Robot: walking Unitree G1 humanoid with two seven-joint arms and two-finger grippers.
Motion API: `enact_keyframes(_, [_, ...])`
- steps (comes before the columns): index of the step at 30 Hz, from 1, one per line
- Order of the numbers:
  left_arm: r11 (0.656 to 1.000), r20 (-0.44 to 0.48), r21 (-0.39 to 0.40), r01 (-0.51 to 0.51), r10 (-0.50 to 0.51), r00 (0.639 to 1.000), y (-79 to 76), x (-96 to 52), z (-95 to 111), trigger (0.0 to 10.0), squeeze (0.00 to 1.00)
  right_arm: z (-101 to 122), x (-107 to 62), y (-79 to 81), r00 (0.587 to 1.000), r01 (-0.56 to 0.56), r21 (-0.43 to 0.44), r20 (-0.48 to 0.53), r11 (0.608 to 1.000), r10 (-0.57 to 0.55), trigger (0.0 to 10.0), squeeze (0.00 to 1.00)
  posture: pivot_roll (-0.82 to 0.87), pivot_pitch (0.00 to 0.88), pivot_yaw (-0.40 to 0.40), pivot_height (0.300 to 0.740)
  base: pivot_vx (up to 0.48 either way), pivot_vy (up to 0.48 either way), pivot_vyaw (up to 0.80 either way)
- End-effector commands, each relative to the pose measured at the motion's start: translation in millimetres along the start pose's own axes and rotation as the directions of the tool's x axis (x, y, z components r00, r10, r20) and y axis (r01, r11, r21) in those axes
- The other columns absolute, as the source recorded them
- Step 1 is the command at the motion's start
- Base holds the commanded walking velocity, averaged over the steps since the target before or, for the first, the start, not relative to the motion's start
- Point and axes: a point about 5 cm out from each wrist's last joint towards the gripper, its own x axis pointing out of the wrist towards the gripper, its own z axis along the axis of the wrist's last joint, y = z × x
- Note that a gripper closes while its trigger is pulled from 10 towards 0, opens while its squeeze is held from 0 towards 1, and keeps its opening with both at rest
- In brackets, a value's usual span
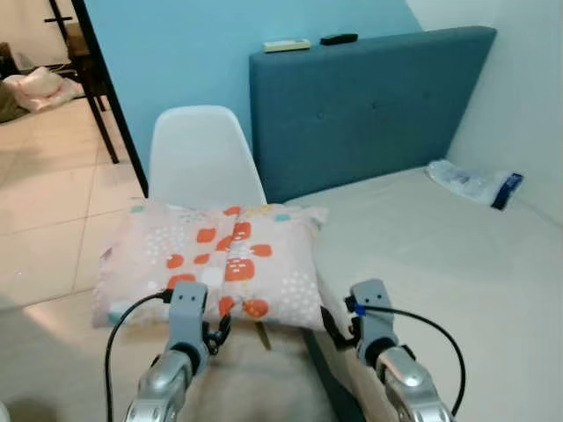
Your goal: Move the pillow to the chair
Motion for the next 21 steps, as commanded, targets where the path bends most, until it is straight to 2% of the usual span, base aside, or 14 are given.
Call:
enact_keyframes(1, [1.000, -0.019, -0.015, -0.001, 0.001, 1.000, 0.8, -1.1, -3.8, 10.0, 0.00, -7.4, -2.6, -0.6, 0.999, 0.009, 0.017, -0.033, 1.000, -0.008, 10.0, 0.00, -0.07, 0.050, 0.020, 0.740, 0.000, 0.000, -0.77])
enact_keyframes(21, [1.000, -0.023, -0.022, 0.003, -0.004, 1.000, 2.8, -1.8, -3.6, 10.0, 0.00, -7.0, -2.5, -1.1, 0.999, 0.034, 0.037, -0.036, 0.999, -0.033, 10.0, 0.00, -0.08, 0.057, 0.032, 0.740, 0.000, 0.000, -0.77])
